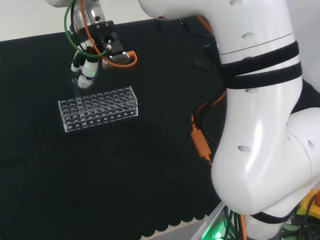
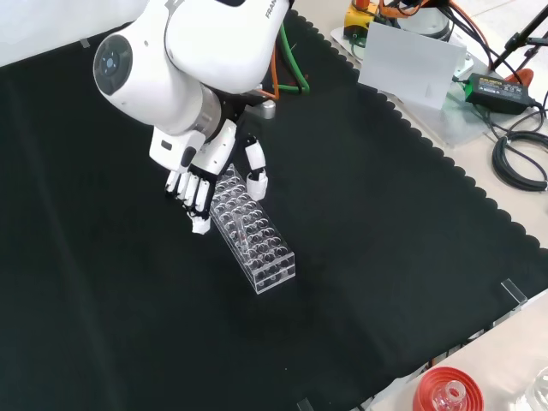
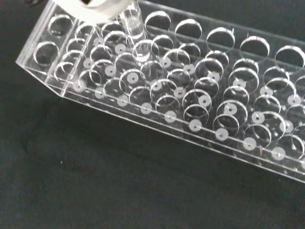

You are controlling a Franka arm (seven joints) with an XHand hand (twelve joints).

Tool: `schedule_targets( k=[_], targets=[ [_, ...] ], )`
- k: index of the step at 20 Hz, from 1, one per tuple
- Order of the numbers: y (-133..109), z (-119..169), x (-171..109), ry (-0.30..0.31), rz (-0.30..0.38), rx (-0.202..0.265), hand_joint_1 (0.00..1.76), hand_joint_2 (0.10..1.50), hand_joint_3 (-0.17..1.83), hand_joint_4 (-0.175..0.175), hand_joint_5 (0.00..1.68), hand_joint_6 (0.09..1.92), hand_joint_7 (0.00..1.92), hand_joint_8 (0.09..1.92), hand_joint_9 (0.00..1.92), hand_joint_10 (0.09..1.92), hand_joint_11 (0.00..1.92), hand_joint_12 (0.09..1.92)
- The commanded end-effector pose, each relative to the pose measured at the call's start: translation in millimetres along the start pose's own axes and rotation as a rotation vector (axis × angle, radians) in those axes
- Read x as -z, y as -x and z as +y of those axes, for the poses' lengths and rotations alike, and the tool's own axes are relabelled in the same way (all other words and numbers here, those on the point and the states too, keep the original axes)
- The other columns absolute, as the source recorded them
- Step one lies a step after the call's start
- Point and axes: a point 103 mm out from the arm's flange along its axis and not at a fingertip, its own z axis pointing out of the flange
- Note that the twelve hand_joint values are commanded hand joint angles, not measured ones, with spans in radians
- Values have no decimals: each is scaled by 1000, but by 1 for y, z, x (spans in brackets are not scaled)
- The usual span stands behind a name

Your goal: Pick up the test tube.

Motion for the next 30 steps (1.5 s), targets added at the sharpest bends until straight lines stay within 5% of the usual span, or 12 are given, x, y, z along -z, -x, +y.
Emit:
schedule_targets(
  k=[1,11,19,30],
  targets=[
    [-3,8,-14,-30,16,-4,883,713,450,-34,353,87,257,831,264,963,44,1541],
    [-18,20,-16,-19,78,-2,922,672,532,-51,422,131,492,833,378,931,120,1519],
    [-23,26,-14,14,105,-22,982,634,602,-110,523,749,783,784,616,834,275,1480],
    [-37,35,-6,13,111,-15,1024,603,634,-148,618,840,968,766,791,781,372,1454]
  ],
)
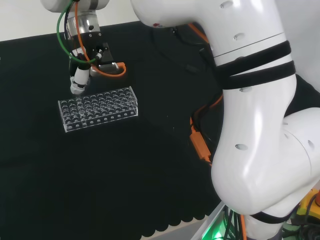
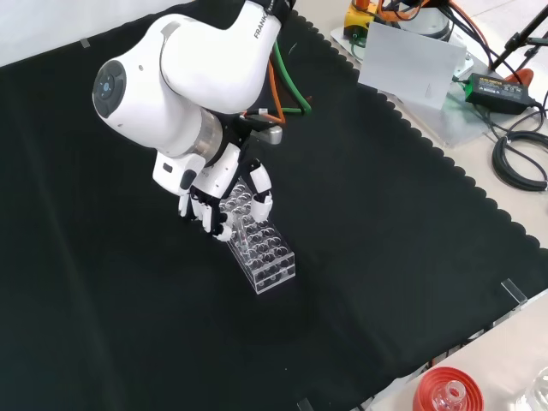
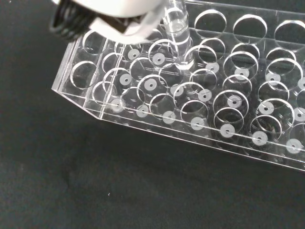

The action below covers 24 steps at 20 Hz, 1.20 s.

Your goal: Pick up the test tube.

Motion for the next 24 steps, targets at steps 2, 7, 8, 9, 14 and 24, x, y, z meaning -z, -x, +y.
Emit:
schedule_targets(
  k=[2,7,8,9,14,24],
  targets=[
    [-13,5,5,2,-6,13,1027,601,635,-149,620,842,973,765,798,780,376,1453],
    [-18,4,7,13,-6,25,1042,595,639,-154,635,848,1013,763,813,775,384,1450],
    [-18,4,7,14,-7,25,1047,594,642,-156,644,849,1029,758,820,772,387,1449],
    [-19,4,7,14,-11,25,1057,591,646,-163,668,843,1049,750,830,766,389,1448],
    [-18,2,3,12,-22,25,1137,576,672,-175,817,792,1188,691,902,725,426,1432],
    [-14,3,3,27,-53,4,1208,561,738,-175,920,766,1317,594,994,674,506,1392]
  ],
)
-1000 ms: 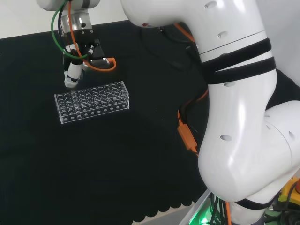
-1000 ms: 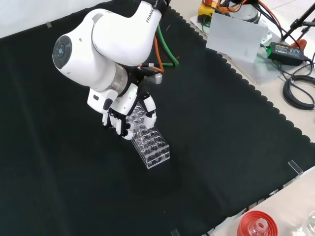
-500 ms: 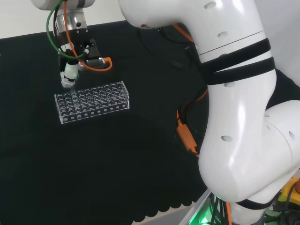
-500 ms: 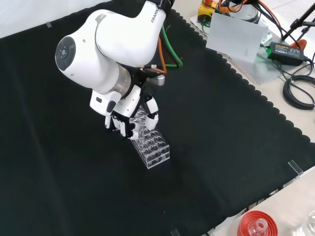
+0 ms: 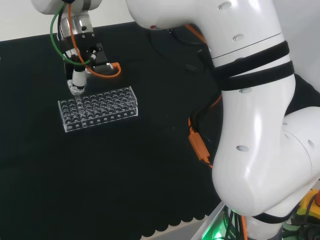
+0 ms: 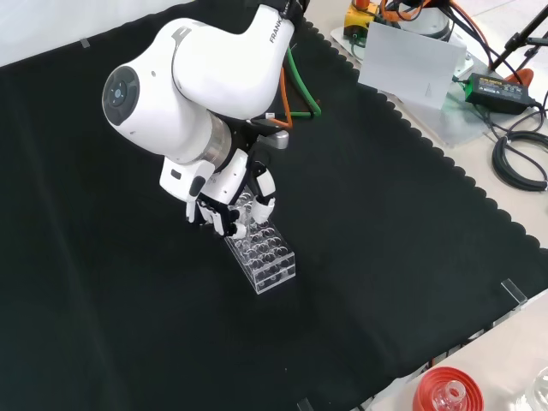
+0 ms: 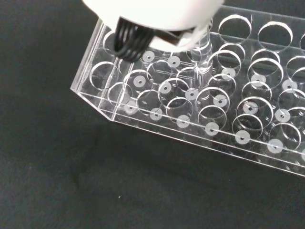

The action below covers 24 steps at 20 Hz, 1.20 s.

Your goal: Pick up the test tube.

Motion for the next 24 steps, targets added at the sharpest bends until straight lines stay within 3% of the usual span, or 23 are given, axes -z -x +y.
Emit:
schedule_targets(
  k=[1,4,6,9,11,16,24],
  targets=[
    [1,2,3,18,-14,-11,1210,559,747,-175,936,760,1346,575,1014,662,521,1384],
    [0,3,7,41,-20,-13,1194,814,400,-175,1117,748,1420,535,1065,639,561,1373],
    [-2,4,8,54,-25,-14,1195,870,290,-175,1177,684,1454,513,1100,621,586,1358],
    [-6,7,10,72,-54,-14,1241,842,299,-175,1253,562,1450,468,1185,563,638,1320],
    [-7,7,12,85,-74,-16,1297,729,481,-175,1298,525,1404,475,1276,491,683,1289],
    [-8,6,14,117,-100,-20,1411,946,62,-175,1235,568,1696,481,1252,573,770,1237],
    [-8,3,16,154,-86,-16,1424,944,1,-175,1343,365,1799,361,1357,388,835,1204]
  ],
)
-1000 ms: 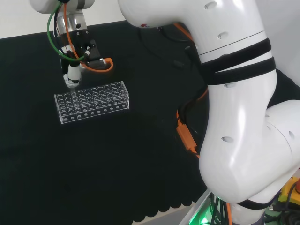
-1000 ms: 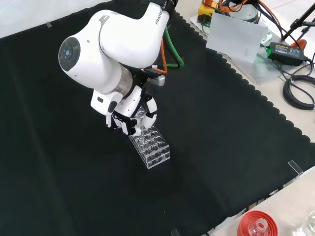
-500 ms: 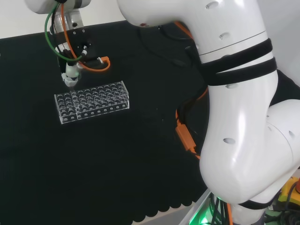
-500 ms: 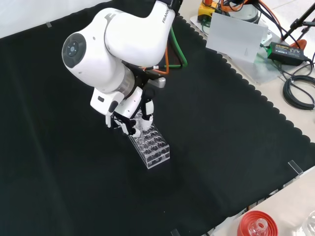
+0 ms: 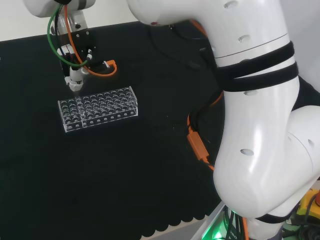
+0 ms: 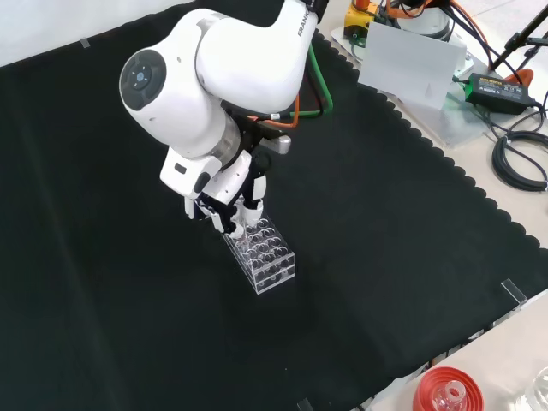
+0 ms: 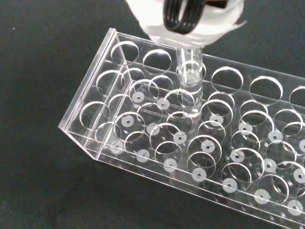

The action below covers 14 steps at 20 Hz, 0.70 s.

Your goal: Pick up the test tube.

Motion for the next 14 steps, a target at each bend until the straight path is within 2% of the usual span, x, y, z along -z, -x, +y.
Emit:
schedule_targets(
  k=[1,14],
  targets=[
    [1,-1,4,31,5,2,1424,942,1,-175,1349,354,1806,353,1362,379,838,1202],
    [1,-7,13,53,6,12,1426,936,-3,-175,1383,291,1833,304,1396,317,853,1196]
  ],
)
